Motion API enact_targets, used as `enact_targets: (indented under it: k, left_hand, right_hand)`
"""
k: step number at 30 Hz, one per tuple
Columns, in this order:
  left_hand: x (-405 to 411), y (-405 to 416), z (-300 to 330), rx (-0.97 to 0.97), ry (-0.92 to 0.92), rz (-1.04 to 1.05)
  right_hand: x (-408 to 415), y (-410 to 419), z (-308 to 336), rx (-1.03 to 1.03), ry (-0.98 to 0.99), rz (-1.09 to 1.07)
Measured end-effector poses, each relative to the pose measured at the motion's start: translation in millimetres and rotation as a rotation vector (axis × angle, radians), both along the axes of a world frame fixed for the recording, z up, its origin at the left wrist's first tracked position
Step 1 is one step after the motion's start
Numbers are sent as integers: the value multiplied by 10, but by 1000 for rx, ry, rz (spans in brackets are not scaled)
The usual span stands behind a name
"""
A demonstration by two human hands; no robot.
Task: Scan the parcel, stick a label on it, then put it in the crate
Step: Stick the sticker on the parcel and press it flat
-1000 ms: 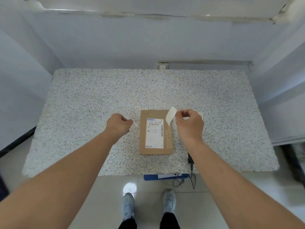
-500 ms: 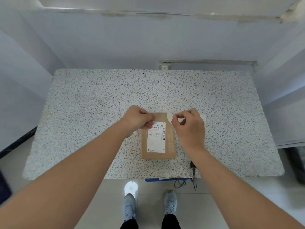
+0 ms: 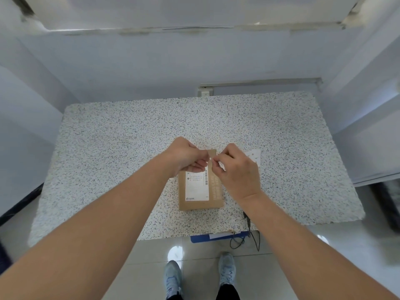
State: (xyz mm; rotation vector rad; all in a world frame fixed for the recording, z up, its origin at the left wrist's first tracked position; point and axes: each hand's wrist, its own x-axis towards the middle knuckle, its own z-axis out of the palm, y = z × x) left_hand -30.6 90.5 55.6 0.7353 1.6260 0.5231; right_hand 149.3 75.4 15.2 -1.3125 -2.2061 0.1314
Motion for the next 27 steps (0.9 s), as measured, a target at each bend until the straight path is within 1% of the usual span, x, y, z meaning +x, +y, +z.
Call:
enact_targets:
  k: [4, 7, 10, 14, 18, 21, 27]
  left_hand:
    - [40, -25, -4, 25, 42, -15]
    - [32, -47, -18, 71, 79, -6]
    - [-16, -83, -31, 102, 125, 14]
    - [-109, -150, -55, 131, 123, 18]
    - [-177, -208, -108, 146, 150, -7]
    - [-221, -220, -154, 149, 152, -10]
    - [-262, -186, -239, 156, 142, -1]
  right_hand:
    - [71, -50, -23, -73, 26, 58]
    - [126, -78, -55, -236, 102, 79]
    - [169, -65, -41, -444, 260, -65]
    - [199, -41, -22, -660, 447, -292]
    - [132, -18, -57, -874, 532, -340]
    - [71, 20, -74, -952, 580, -357]
    - [-8, 113, -182, -988, 591, -380]
